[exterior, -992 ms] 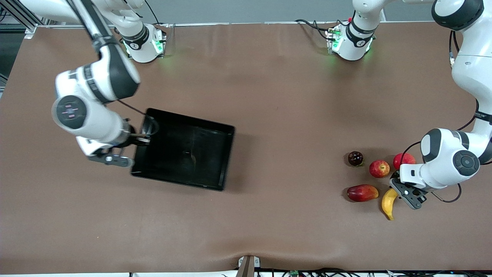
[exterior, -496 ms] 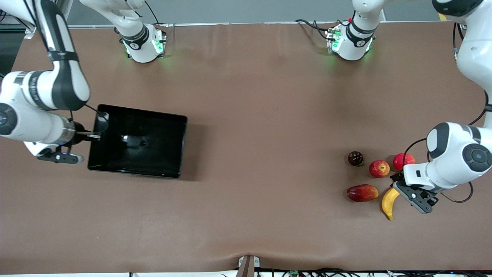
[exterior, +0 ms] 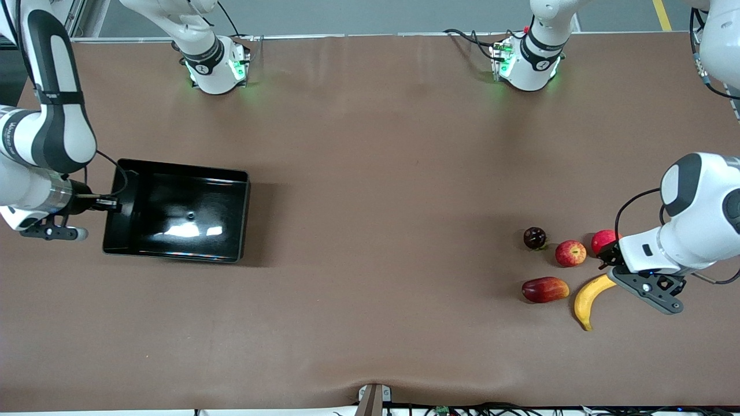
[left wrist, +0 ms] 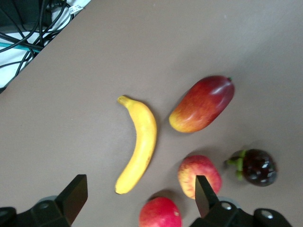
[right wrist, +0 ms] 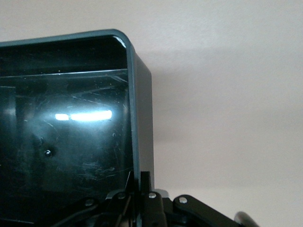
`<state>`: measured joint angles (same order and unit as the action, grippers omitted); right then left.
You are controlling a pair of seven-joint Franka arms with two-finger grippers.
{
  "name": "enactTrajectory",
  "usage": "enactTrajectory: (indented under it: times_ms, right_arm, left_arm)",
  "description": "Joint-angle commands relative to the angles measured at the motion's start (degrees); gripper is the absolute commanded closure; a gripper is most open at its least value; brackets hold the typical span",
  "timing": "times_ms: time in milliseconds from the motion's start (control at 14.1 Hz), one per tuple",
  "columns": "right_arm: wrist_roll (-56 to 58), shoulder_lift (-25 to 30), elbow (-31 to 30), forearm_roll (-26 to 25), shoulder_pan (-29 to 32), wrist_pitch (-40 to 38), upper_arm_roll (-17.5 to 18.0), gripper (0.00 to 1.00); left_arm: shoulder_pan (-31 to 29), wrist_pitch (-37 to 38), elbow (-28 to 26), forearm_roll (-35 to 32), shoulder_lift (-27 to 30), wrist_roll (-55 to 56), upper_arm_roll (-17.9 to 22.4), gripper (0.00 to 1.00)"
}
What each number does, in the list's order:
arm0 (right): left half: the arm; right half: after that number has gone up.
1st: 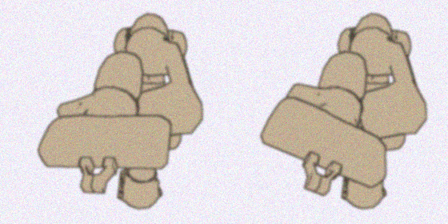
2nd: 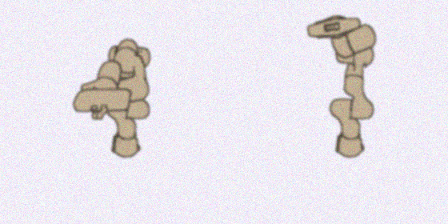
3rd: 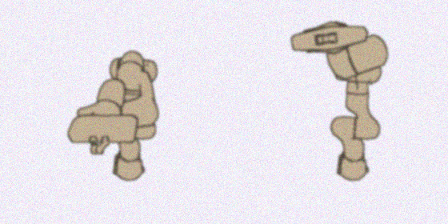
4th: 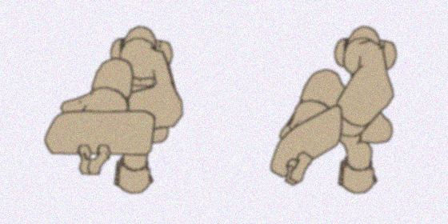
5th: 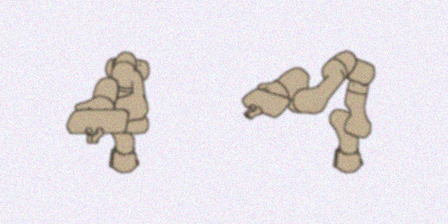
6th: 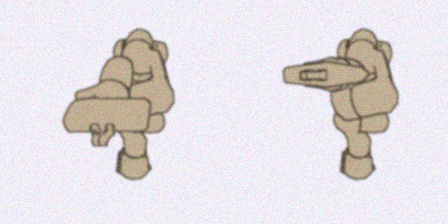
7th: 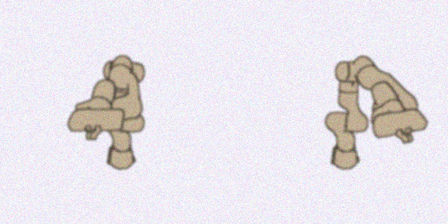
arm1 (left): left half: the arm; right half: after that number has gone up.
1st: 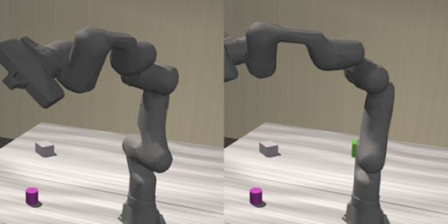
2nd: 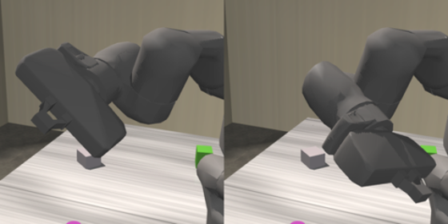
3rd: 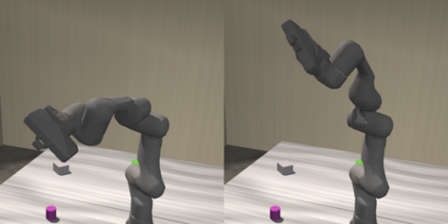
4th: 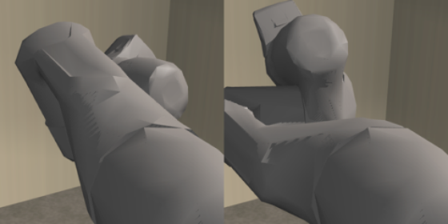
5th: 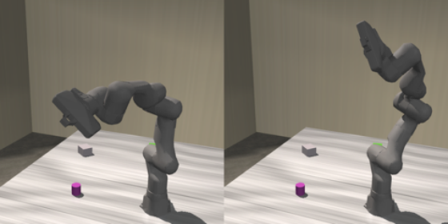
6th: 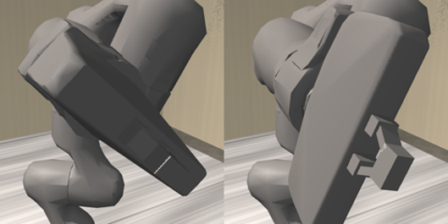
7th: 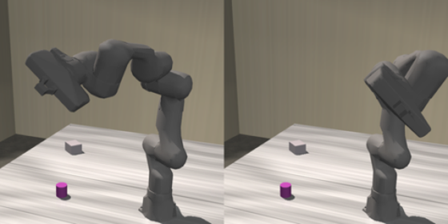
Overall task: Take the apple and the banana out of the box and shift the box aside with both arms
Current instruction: 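Drag the empty tray away with the right gripper while left releases banana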
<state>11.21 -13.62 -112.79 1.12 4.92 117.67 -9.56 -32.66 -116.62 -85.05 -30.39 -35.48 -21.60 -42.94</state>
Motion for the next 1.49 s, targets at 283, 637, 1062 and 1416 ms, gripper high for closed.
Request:
enactTrajectory:
  times_ms: [283,637,1062,1416]
  right_arm:
    - [11.4,-2.9,-7.6,7.5,3.1,13.8,-0.9,1.00]
    - [17.7,-6.7,-7.4,9.9,5.0,18.6,-0.9,0.80]
    - [17.1,-6.2,7.3,9.8,3.8,-7.7,-0.9,0.00]
    - [17.5,-5.8,25.0,9.1,0.2,-29.0,-0.5,0.00]
  left_arm:
    - [-0.2,8.1,-0.5,1.9,5.6,12.9,-5.4,0.00]
    - [-0.2,12.7,-0.5,5.1,8.4,22.7,-9.0,0.00]
    - [-0.3,15.2,-0.5,7.4,10.9,28.2,-10.9,0.00]
    - [-0.3,16.5,-0.5,9.2,13.1,31.9,-10.9,0.00]
